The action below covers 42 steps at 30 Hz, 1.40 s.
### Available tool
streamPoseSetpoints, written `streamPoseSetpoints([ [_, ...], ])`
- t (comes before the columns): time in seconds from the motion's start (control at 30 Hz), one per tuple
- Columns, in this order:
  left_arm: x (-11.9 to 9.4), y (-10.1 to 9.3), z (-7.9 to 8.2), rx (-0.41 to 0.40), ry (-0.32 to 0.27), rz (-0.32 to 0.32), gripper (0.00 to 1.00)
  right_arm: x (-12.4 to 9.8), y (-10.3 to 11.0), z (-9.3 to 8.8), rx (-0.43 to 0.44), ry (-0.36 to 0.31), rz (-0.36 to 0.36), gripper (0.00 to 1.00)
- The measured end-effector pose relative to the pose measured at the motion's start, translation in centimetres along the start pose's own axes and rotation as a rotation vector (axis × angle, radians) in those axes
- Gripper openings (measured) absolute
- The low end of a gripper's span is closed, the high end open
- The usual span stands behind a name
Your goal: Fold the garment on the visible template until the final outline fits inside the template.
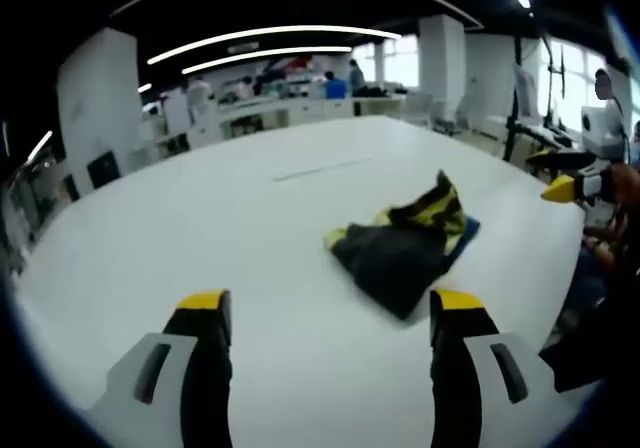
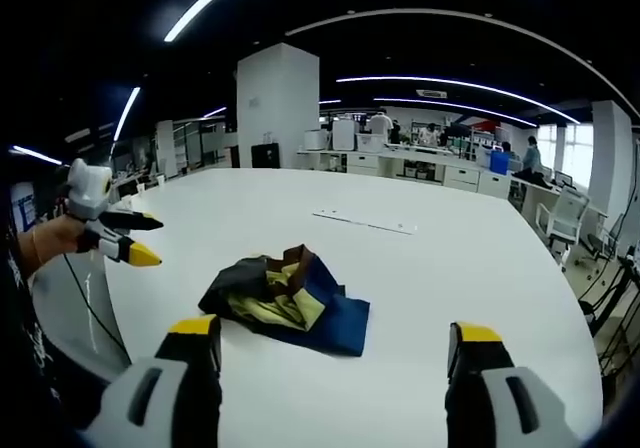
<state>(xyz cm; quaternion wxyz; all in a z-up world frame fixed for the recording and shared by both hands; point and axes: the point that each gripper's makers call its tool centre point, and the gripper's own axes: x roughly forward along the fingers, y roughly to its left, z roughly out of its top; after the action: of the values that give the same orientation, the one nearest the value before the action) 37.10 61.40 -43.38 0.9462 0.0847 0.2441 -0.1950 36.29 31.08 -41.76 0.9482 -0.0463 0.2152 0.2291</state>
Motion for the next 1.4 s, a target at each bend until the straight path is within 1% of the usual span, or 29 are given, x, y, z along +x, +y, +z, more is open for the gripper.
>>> streamPoseSetpoints([
  [0.17,0.4,-0.6,0.3,-0.005,-0.014,-0.029,0.74,0.4,-0.1,-0.7,0.019,0.007,0.018,0.9],
  [0.23,0.6,-0.9,0.3,-0.006,-0.019,-0.046,0.72,0.6,0.0,-0.8,0.025,0.004,0.031,0.87],
  [0.4,1.1,-2.1,0.9,0.01,-0.04,-0.104,0.65,1.2,-0.1,-0.3,0.015,-0.011,0.054,0.79],
  [0.53,1.7,-3.1,1.3,0.03,-0.045,-0.134,0.63,1.9,-0.1,0.1,0.001,-0.025,0.082,0.73],
  [0.67,2.3,-4.6,1.8,0.019,-0.061,-0.185,0.61,2.7,-0.1,0.3,-0.008,-0.025,0.103,0.65],
  [0.73,2.6,-5.3,2.0,0.023,-0.065,-0.205,0.6,3.1,-0.2,0.5,-0.013,-0.027,0.108,0.63],
  [0.87,3.2,-6.4,2.2,0.034,-0.059,-0.234,0.58,3.7,-0.1,0.8,-0.037,-0.032,0.125,0.56],
  [1.03,4.0,-7.8,2.6,0.045,-0.062,-0.272,0.55,4.7,0.2,1.1,-0.063,-0.03,0.149,0.5],
  [1.17,4.5,-8.7,2.8,0.046,-0.059,-0.298,0.51,5.4,0.3,1.3,-0.083,-0.031,0.162,0.43],
  [1.23,4.8,-9.2,2.8,0.051,-0.055,-0.31,0.5,5.8,0.3,1.4,-0.091,-0.03,0.168,0.41],
  [1.33,5.3,-9.6,2.8,0.061,-0.053,-0.318,0.47,6.6,0.2,1.4,-0.103,-0.021,0.181,0.39],
  [1.4,6.0,-10.1,2.9,0.066,-0.054,-0.328,0.45,7.0,0.2,1.4,-0.11,-0.018,0.189,0.35],
])
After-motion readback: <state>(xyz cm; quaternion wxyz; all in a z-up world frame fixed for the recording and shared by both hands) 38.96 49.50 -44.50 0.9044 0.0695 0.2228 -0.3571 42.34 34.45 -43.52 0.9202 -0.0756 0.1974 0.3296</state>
